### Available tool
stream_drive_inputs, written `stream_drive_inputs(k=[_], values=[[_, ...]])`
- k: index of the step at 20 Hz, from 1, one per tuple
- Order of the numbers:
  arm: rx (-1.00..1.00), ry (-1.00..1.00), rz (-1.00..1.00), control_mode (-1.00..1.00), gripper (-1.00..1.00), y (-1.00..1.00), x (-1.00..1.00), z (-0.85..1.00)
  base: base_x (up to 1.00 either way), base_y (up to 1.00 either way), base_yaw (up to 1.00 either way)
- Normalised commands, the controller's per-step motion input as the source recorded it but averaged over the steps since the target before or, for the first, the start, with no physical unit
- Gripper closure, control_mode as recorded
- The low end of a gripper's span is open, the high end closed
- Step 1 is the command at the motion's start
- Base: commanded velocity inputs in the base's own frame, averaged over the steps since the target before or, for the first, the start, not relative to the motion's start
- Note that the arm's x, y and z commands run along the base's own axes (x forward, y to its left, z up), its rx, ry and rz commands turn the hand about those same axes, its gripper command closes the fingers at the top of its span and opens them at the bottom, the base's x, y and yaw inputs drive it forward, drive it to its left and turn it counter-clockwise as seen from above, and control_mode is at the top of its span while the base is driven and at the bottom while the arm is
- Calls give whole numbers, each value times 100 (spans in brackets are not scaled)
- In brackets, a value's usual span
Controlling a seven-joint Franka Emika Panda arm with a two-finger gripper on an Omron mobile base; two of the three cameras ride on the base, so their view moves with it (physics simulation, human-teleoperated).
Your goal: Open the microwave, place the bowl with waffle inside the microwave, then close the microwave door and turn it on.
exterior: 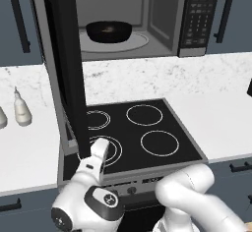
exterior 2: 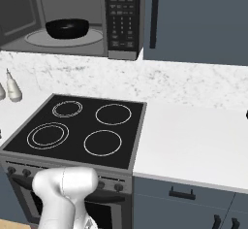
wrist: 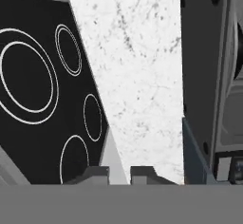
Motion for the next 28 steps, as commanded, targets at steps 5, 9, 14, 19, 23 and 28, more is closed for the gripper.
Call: stream_drive_inputs(k=[5, 9, 14, 19, 23, 28], values=[[-27, -3, -7, -100, 100, 45, -20, 35, 0, 0, 0], [-27, -2, -14, -100, 100, 72, -18, 38, 0, 0, 0], [-33, -8, -12, -100, 100, 89, 0, 3, 0, 0, 0], [-17, -31, -3, -100, 100, 82, 0, 15, 0, 0, 0], [-8, -39, 0, -100, 100, 62, 0, 28, 0, 0, 0], [1, -45, 2, -100, 100, 9, 8, 36, 0, 0, 0]])
